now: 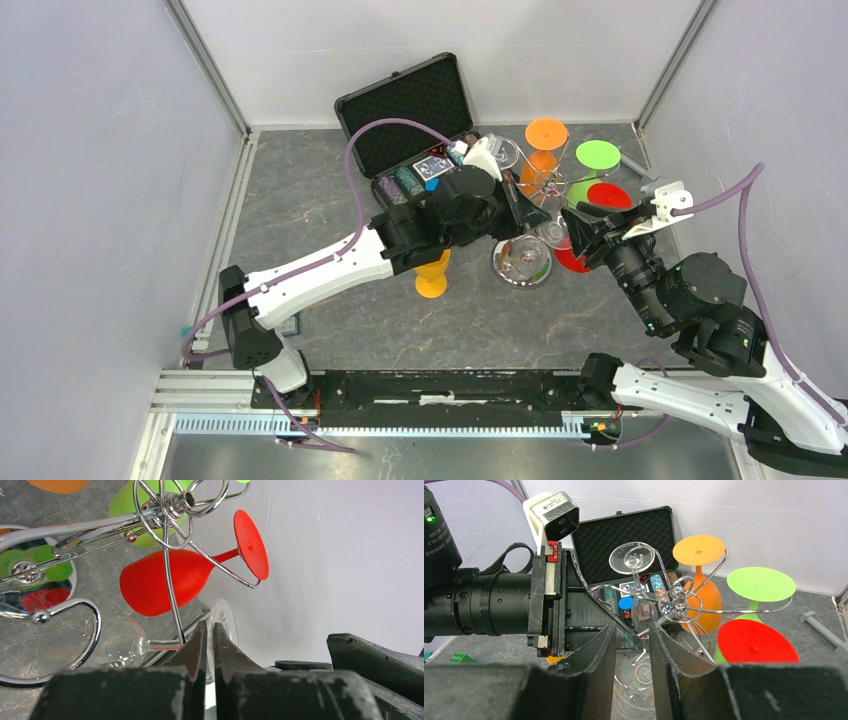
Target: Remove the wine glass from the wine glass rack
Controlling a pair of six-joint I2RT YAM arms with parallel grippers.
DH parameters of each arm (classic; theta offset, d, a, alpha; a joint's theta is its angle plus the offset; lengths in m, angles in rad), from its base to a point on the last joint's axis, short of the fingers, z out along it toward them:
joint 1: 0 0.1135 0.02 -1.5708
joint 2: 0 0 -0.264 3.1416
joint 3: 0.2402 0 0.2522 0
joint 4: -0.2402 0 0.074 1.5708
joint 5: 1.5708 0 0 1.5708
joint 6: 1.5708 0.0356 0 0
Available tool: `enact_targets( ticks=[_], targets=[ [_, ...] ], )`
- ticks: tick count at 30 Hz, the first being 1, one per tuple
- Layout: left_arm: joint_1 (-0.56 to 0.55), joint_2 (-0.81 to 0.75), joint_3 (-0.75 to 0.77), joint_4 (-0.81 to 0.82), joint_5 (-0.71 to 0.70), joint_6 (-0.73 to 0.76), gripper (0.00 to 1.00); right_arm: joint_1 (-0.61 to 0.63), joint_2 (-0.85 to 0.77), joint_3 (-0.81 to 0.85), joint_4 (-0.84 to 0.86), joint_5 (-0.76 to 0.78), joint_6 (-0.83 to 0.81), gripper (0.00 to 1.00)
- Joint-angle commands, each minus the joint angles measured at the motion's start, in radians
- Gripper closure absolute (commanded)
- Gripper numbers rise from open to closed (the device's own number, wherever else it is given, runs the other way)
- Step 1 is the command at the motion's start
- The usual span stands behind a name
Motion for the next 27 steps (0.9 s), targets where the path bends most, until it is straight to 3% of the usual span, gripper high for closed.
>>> enact_targets(
  ticks=[1, 12, 27],
  targets=[
    [0.006, -0.065, -0.036, 0.033, 0.016, -0.039, 0.98, 0.001, 0.006, -0.004, 0.043, 0.002, 0.0, 0.65],
    [0.008, -0.162, -0.125, 0.1, -0.039, -0.091, 0.98, 0.0, 0.005, -0.011, 0.061, 0.004, 0.004, 0.65],
    [0.075, -0.067, -0.045, 0.191, 0.017, -0.058, 0.98, 0.0, -0.021, -0.02, 0.063, -0.001, 0.003, 0.63]
  ],
)
